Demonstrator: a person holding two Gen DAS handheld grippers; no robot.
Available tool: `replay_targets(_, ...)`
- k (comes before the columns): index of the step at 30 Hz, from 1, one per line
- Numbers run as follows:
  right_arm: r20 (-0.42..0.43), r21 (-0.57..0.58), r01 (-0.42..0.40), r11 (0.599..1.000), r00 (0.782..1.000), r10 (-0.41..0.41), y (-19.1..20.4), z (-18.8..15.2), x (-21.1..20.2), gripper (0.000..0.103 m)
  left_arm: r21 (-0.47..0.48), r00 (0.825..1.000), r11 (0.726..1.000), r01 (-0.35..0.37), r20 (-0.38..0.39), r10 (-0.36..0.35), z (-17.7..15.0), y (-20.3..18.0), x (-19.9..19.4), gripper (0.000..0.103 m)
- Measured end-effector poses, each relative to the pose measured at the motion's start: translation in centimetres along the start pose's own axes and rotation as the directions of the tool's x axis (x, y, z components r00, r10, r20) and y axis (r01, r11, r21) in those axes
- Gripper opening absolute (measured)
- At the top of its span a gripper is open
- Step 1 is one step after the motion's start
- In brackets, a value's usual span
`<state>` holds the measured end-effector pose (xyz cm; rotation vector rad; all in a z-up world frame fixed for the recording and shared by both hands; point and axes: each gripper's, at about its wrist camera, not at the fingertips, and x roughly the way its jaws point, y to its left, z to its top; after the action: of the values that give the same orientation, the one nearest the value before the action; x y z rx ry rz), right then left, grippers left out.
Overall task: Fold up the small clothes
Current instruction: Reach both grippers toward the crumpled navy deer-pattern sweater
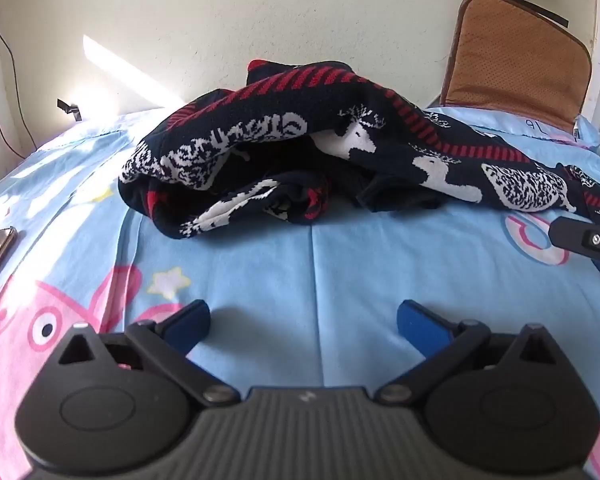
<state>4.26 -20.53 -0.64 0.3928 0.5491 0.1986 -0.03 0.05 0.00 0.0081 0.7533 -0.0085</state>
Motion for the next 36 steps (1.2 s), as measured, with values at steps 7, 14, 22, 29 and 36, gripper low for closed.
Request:
replay_targets(7, -0.006, -0.011, 0.009, 1.0, 1.0, -0.009, 0.0, 0.0, 0.0, 0.103, 0.025, 1.0, 1.0, 0.015, -0.007, -0.015, 0.3, 0.0, 0.0, 0.103)
replay_targets(14, -0.002, -0.001, 0.002, 1.0, 1.0, -0.002, -0.2, 0.1, 0.0, 0.103, 0.067, 0.997, 0.998, -0.016, 0.072, 0.011, 0.8, 1.1, -1.7, 0.103)
replay_targets(22, -0.025, -0.049, -0.085, 0.995, 0.996, 0.084, 0.5, 1.8, -0.3, 0.043, 0.083, 0.951, 0.987, -0.139, 0.289, 0.11, 3.7, 6.0, -5.4, 0.103)
replay_targets(29, -0.021, -0.195, -0.215, 0.957, 0.976, 0.215, 3.3, 10.9, 4.9, 0.043, -0.006, 0.964, 1.0, 0.011, 0.265, -0.009, 12.1, 11.9, -2.8, 0.103)
replay_targets(36, -0.243, -0.177, -0.309, 0.935, 0.934, 0.263, 3.9, 12.3, 15.7, 0.09, -0.107, 0.994, 0.988, 0.114, 0.013, -0.113, 12.7, 12.8, 7.5, 0.069)
